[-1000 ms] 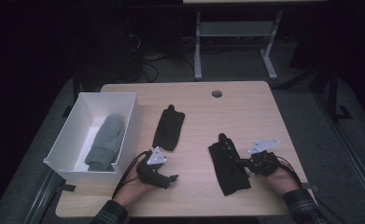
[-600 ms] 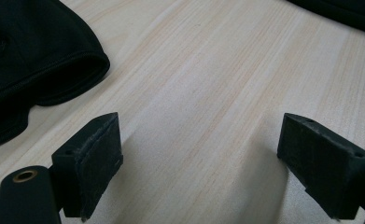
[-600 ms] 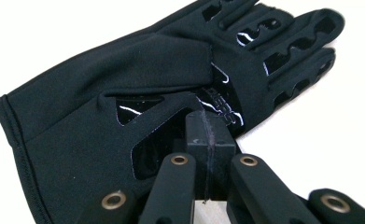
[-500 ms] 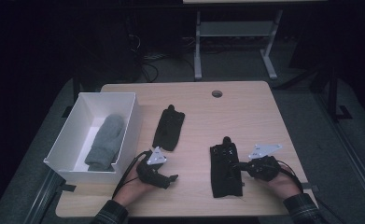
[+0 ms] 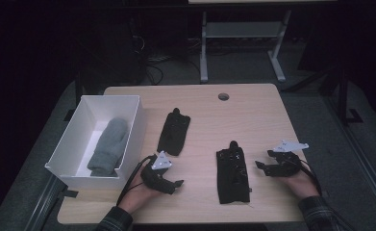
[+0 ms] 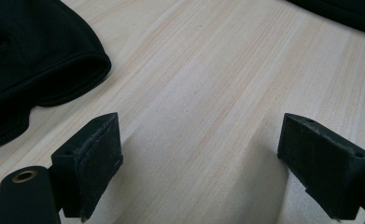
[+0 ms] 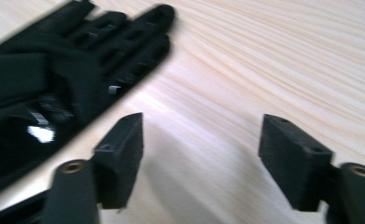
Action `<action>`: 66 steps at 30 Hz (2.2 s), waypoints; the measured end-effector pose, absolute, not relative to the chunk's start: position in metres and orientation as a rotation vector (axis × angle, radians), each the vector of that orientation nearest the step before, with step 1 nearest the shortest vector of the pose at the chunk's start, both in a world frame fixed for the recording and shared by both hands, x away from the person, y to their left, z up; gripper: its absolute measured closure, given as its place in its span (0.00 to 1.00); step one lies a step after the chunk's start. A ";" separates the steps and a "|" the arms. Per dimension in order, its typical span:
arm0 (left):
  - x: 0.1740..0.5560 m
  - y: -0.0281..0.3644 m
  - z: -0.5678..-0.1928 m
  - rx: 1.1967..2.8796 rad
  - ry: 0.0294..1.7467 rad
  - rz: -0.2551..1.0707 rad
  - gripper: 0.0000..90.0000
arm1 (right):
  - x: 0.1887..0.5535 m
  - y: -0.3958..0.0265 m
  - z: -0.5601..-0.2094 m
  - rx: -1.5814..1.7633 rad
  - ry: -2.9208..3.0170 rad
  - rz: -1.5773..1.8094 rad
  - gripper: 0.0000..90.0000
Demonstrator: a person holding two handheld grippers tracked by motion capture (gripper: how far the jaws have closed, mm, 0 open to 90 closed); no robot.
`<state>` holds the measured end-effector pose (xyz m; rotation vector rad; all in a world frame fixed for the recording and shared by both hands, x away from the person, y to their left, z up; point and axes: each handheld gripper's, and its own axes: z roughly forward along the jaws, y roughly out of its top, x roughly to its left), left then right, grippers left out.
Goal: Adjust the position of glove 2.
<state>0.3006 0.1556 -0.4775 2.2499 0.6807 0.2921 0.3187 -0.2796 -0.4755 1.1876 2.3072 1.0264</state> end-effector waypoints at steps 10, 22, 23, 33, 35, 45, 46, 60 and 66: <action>0.305 0.151 -0.466 2.260 0.767 0.260 0.31 | 0.324 -0.285 -0.482 1.236 2.288 1.018 0.22; 0.339 0.144 -0.444 2.232 0.890 0.287 0.99 | 0.324 -0.285 -0.482 1.231 2.293 1.014 0.21; 0.344 0.143 -0.442 2.229 0.894 0.296 0.99 | 0.324 -0.285 -0.482 1.229 2.293 1.014 0.21; 0.391 0.135 -0.434 2.168 0.942 0.326 1.00 | 0.324 -0.284 -0.482 1.225 2.298 1.017 0.22; 0.403 0.134 -0.437 2.169 0.953 0.322 1.00 | 0.324 -0.284 -0.482 1.226 2.299 1.018 0.22; 0.431 0.131 -0.460 2.232 0.994 0.297 1.00 | 0.324 -0.284 -0.482 1.219 2.302 1.023 0.22; 0.431 0.131 -0.462 2.231 0.987 0.291 1.00 | 0.325 -0.284 -0.482 1.219 2.302 1.023 0.22; 0.398 0.122 -0.462 2.255 0.879 0.151 1.00 | 0.325 -0.283 -0.482 1.212 2.307 1.023 0.21; 0.378 0.113 -0.461 2.279 0.819 0.106 1.00 | 0.325 -0.283 -0.482 1.212 2.309 1.023 0.21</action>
